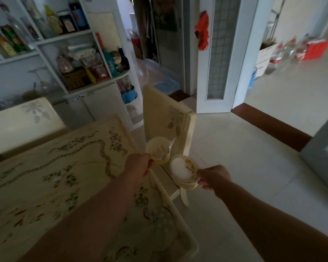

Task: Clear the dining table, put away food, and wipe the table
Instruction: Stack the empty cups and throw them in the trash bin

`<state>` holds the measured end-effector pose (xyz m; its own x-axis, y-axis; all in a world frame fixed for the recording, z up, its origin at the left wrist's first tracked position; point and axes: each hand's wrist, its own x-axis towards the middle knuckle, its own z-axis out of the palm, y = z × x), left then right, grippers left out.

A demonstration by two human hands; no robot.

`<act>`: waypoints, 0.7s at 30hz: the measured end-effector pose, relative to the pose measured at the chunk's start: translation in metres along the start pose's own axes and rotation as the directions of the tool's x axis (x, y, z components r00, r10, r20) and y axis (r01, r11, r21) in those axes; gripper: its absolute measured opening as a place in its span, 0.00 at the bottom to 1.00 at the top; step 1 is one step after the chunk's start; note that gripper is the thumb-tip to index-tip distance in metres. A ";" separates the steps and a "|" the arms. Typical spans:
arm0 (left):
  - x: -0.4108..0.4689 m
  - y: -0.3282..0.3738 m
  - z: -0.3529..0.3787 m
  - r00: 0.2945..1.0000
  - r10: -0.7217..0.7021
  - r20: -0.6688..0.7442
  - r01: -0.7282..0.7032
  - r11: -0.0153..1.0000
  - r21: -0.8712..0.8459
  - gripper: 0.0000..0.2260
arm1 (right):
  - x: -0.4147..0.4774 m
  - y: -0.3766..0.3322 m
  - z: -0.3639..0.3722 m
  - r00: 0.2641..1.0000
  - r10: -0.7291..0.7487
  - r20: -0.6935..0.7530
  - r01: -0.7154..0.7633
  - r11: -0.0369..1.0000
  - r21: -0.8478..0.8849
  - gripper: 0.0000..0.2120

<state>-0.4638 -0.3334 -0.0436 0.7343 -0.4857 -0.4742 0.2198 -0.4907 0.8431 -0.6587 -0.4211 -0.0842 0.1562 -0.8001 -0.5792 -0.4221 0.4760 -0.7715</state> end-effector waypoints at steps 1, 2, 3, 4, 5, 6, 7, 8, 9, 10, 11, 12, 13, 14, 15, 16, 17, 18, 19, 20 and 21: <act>-0.002 0.003 0.011 1.000 0.004 0.014 -0.004 1.000 0.003 0.06 | 0.002 0.001 -0.011 1.000 -0.003 -0.007 0.003 1.000 0.005 0.05; -0.004 0.006 0.025 0.999 0.004 0.033 -0.005 1.000 0.011 0.06 | 0.004 0.003 -0.025 1.000 -0.005 -0.020 0.006 1.000 0.013 0.05; -0.007 0.009 0.036 0.999 0.004 0.047 -0.005 1.000 0.017 0.07 | 0.006 0.004 -0.037 1.000 -0.009 -0.030 0.009 1.000 0.024 0.06; -0.010 0.012 0.048 0.998 0.004 0.061 -0.005 1.000 0.022 0.07 | 0.008 0.006 -0.049 0.999 -0.011 -0.040 0.012 0.999 0.039 0.07; -0.012 0.014 0.062 0.997 0.003 0.075 -0.005 1.000 0.028 0.08 | 0.010 0.007 -0.062 0.999 -0.013 -0.051 0.016 0.998 0.060 0.07; -0.015 0.016 0.074 0.996 0.004 0.090 -0.007 0.999 0.038 0.08 | 0.012 0.009 -0.074 0.998 -0.012 -0.063 0.017 0.997 0.076 0.08; -0.020 0.019 0.089 0.994 0.011 0.112 -0.016 0.999 0.045 0.08 | 0.015 0.011 -0.088 0.997 -0.007 -0.079 0.014 0.996 0.088 0.08; -0.023 0.020 0.101 0.991 0.015 0.136 -0.021 0.999 0.045 0.08 | 0.017 0.012 -0.100 0.996 -0.002 -0.094 0.010 0.995 0.095 0.08; -0.028 0.023 0.115 0.987 0.015 0.162 -0.022 0.999 0.041 0.07 | 0.019 0.015 -0.114 0.994 0.003 -0.112 0.008 0.995 0.102 0.08; -0.032 0.024 0.129 0.983 0.018 0.183 -0.025 0.999 0.035 0.06 | 0.021 0.017 -0.127 0.992 0.006 -0.129 0.008 0.994 0.109 0.08; -0.035 0.026 0.140 0.980 0.025 0.200 -0.033 0.999 0.035 0.05 | 0.023 0.019 -0.139 0.990 0.010 -0.143 0.007 0.993 0.116 0.08; -0.038 0.027 0.149 0.976 0.034 0.214 -0.044 0.998 0.043 0.04 | 0.024 0.020 -0.149 0.988 0.015 -0.157 0.005 0.992 0.124 0.08; -0.042 0.029 0.161 0.972 0.043 0.232 -0.057 0.997 0.054 0.04 | 0.025 0.023 -0.162 0.985 0.022 -0.173 0.002 0.990 0.138 0.08; -0.048 0.030 0.173 0.967 0.051 0.248 -0.069 0.996 0.063 0.05 | 0.026 0.026 -0.175 0.982 0.029 -0.189 0.000 0.988 0.151 0.08; -0.051 0.031 0.182 0.964 0.062 0.259 -0.083 0.994 0.071 0.05 | 0.026 0.028 -0.184 0.979 0.036 -0.201 -0.002 0.986 0.164 0.07; -0.056 0.033 0.193 0.958 0.075 0.275 -0.101 0.992 0.081 0.05 | 0.027 0.031 -0.195 0.975 0.045 -0.219 -0.005 0.984 0.180 0.07; -0.061 0.035 0.203 0.954 0.085 0.288 -0.115 0.989 0.089 0.05 | 0.027 0.034 -0.203 0.971 0.052 -0.235 -0.005 0.981 0.195 0.07; -0.065 0.037 0.213 0.949 0.094 0.301 -0.128 0.987 0.097 0.05 | 0.027 0.036 -0.212 0.966 0.058 -0.252 -0.004 0.978 0.210 0.07; -0.070 0.039 0.225 0.944 0.102 0.315 -0.141 0.985 0.103 0.06 | 0.028 0.040 -0.222 0.960 0.065 -0.272 -0.001 0.974 0.227 0.07; -0.072 0.041 0.235 0.939 0.106 0.327 -0.147 0.984 0.104 0.06 | 0.028 0.042 -0.230 0.955 0.069 -0.288 0.001 0.971 0.238 0.06; -0.074 0.041 0.246 0.934 0.104 0.342 -0.148 0.983 0.105 0.07 | 0.029 0.046 -0.238 0.949 0.080 -0.305 -0.001 0.968 0.250 0.06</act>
<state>-0.6674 -0.4957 -0.0358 0.4892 -0.7520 -0.4418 0.0401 -0.4866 0.8727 -0.8857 -0.5092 -0.0735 -0.1579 -0.8327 -0.5307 -0.1856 0.5529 -0.8123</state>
